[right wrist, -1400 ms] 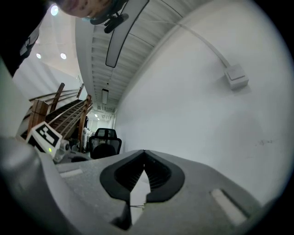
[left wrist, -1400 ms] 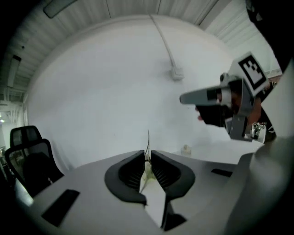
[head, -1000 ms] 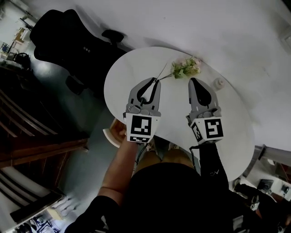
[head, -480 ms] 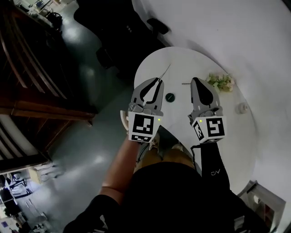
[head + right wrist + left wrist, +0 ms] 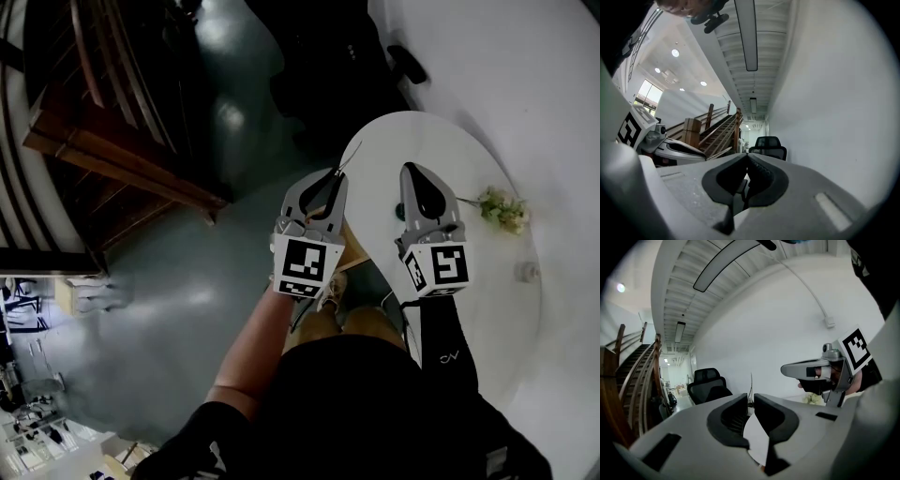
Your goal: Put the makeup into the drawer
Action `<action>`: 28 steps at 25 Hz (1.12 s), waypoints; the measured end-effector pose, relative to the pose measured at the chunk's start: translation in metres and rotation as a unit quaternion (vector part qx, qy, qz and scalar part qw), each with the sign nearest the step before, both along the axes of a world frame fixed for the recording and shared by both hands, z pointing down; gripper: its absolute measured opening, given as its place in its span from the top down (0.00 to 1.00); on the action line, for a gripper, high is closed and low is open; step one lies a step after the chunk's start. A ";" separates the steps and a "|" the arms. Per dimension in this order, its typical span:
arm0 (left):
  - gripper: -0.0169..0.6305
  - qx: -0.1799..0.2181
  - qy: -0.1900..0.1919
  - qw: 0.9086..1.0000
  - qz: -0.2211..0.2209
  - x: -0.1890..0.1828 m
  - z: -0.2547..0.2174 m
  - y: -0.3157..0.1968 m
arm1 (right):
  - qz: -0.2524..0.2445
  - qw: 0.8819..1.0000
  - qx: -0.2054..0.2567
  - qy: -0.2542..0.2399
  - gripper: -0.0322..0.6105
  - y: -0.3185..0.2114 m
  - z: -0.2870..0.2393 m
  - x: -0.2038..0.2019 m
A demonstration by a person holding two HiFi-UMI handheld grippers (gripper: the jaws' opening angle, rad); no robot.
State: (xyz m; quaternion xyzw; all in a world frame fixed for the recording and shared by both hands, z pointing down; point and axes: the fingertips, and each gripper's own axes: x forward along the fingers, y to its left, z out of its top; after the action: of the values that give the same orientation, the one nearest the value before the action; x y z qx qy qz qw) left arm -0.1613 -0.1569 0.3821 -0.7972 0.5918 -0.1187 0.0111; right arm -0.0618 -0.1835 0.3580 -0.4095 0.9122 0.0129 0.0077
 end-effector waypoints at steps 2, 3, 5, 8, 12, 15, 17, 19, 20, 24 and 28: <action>0.91 -0.005 0.001 1.000 -0.004 -0.010 0.003 0.004 | -0.005 1.000 0.000 0.001 0.95 0.002 0.000 -0.013; 0.91 -0.012 0.003 1.000 -0.007 -0.015 0.009 0.007 | -0.006 1.000 -0.001 0.003 0.94 0.003 0.001 -0.017; 0.91 -0.040 0.007 0.999 -0.013 -0.022 0.035 0.012 | -0.006 1.000 -0.004 0.008 0.94 0.005 0.003 -0.021; 0.91 -0.111 0.006 0.993 -0.029 -0.032 0.100 0.020 | -0.002 1.000 -0.006 0.013 0.94 0.006 0.005 -0.021; 0.91 -0.215 -0.002 0.975 -0.048 -0.044 0.190 0.040 | 0.004 1.000 -0.005 0.021 0.94 0.005 0.008 -0.015; 0.91 -0.283 -0.010 0.958 -0.050 -0.046 0.245 0.058 | 0.007 1.000 -0.002 0.026 0.94 0.003 0.009 -0.010; 0.91 -0.319 -0.012 0.947 -0.046 -0.045 0.272 0.067 | 0.018 1.000 -0.008 0.024 0.94 0.002 0.012 -0.004; 0.91 -0.344 -0.013 0.938 -0.040 -0.042 0.295 0.072 | 0.027 0.999 -0.014 0.022 0.94 0.000 0.015 0.001; 0.91 -0.356 -0.015 0.933 -0.036 -0.039 0.306 0.075 | 0.029 0.999 -0.015 0.024 0.94 0.000 0.016 0.003; 0.90 -0.415 -0.019 0.909 -0.017 -0.028 0.335 0.090 | 0.034 0.999 -0.012 0.028 0.94 0.000 0.014 0.008; 0.90 -0.429 -0.006 0.903 -0.009 -0.023 0.342 0.090 | 0.038 0.999 -0.009 0.033 0.94 -0.002 0.013 0.015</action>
State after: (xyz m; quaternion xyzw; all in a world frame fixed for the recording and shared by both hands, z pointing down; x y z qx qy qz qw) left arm -0.1839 -0.0667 0.7237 -0.7186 0.4910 -0.3661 -0.3296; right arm -0.0470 -0.1850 0.3711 -0.4434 0.8957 0.0184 -0.0270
